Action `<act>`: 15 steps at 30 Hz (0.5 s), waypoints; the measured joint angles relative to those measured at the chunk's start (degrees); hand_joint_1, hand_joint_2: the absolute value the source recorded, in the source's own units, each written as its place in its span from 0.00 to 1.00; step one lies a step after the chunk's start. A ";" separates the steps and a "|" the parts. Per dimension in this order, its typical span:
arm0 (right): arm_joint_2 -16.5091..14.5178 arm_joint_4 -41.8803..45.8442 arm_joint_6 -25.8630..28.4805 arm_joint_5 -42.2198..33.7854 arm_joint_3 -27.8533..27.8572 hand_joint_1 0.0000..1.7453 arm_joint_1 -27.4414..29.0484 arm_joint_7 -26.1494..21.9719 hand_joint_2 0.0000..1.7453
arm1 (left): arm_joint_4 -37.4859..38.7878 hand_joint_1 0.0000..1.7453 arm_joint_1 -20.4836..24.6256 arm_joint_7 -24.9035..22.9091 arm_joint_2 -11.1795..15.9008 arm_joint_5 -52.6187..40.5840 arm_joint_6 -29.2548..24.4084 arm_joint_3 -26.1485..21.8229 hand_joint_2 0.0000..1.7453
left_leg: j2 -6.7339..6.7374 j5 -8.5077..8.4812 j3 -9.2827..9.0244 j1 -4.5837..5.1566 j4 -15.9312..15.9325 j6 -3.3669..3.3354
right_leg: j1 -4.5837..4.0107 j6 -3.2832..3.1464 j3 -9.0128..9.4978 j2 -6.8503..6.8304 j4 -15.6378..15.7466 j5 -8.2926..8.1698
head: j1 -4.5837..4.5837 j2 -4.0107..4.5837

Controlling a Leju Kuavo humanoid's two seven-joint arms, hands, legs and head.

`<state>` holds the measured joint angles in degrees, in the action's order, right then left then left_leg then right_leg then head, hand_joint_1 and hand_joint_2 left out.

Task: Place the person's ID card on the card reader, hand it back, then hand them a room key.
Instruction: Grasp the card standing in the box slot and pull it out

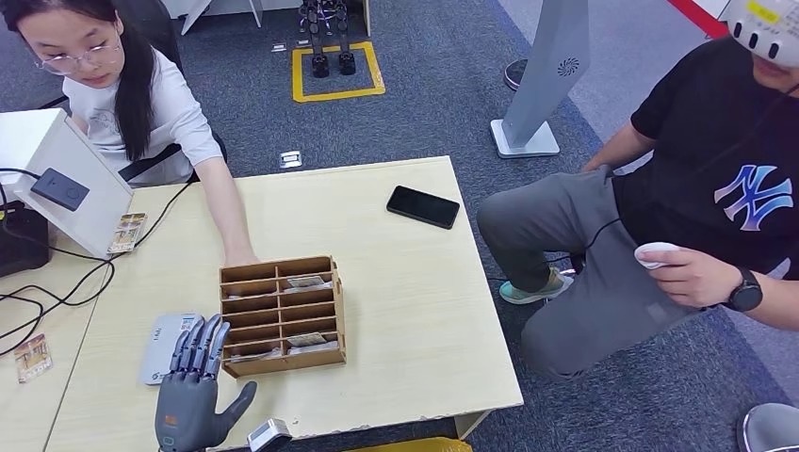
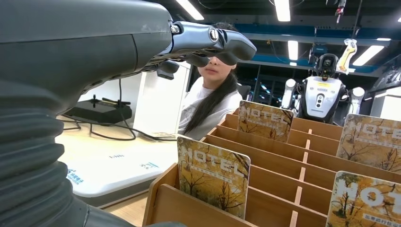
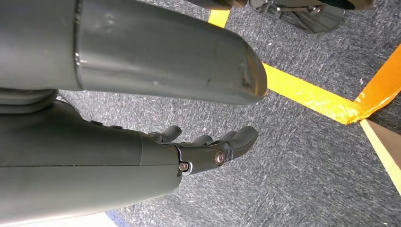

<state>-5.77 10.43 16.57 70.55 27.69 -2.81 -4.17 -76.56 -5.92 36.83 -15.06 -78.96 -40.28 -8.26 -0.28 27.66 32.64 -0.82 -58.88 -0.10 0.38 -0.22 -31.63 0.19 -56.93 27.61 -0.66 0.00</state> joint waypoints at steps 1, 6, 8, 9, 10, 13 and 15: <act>0.00 0.00 0.00 0.00 0.00 0.00 0.00 -0.02 0.00 | -0.05 0.00 0.00 -0.01 0.00 0.00 0.00 0.00 1.00 | 0.00 0.00 0.00 0.00 0.00 0.00 | 0.00 0.00 0.00 0.00 0.00 0.00 | 0.00 0.00; 0.00 0.00 -0.01 0.54 0.03 0.00 -0.01 -0.07 0.00 | -0.09 0.00 0.01 -0.14 0.05 0.03 0.00 0.00 1.00 | 0.00 0.00 0.00 0.00 0.00 0.00 | 0.00 0.00 0.00 0.00 0.00 0.00 | 0.00 0.00; 0.00 0.00 -0.02 0.79 0.04 0.00 -0.01 -0.07 0.00 | -0.09 0.00 0.01 -0.33 0.10 -0.02 0.01 0.00 1.00 | 0.00 0.00 0.00 0.00 0.00 0.00 | 0.00 0.00 0.00 0.00 0.00 0.00 | 0.00 0.00; 0.00 0.00 -0.02 0.81 0.05 0.00 -0.02 -0.07 0.00 | -0.08 0.00 0.02 -0.55 0.15 -0.09 0.01 0.00 1.00 | 0.00 0.00 0.00 0.00 0.00 0.00 | 0.00 0.00 0.00 0.00 0.00 0.00 | 0.00 0.00; 0.00 0.00 -0.02 0.84 0.07 0.00 -0.02 -0.07 0.00 | -0.08 0.00 0.02 -0.83 0.21 -0.21 0.01 0.00 1.00 | 0.00 0.00 0.00 0.00 0.00 0.00 | 0.00 0.00 0.00 0.00 0.00 0.00 | 0.00 0.00; -0.01 0.00 0.00 0.95 0.18 0.00 -0.04 -0.08 0.00 | -0.05 0.00 0.04 -1.88 0.42 -0.86 0.00 0.00 1.00 | 0.00 0.00 0.00 0.00 0.00 0.00 | 0.00 0.00 0.00 0.00 0.00 0.00 | -0.01 0.00; -0.05 0.00 0.04 1.07 0.34 0.00 -0.05 -0.11 0.00 | -0.04 0.00 0.04 -2.59 0.62 -1.25 0.00 0.00 1.00 | 0.00 0.00 0.00 0.00 0.00 0.00 | 0.00 0.00 0.00 0.00 0.00 0.00 | 0.00 0.00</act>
<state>-5.82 10.43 16.61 71.62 28.03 -2.86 -4.28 -76.61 -5.88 34.24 -14.44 -80.20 -40.28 -8.26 -0.28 27.66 32.63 -0.82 -58.88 -0.10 0.38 -0.22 -31.63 0.19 -56.93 27.61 -0.66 0.00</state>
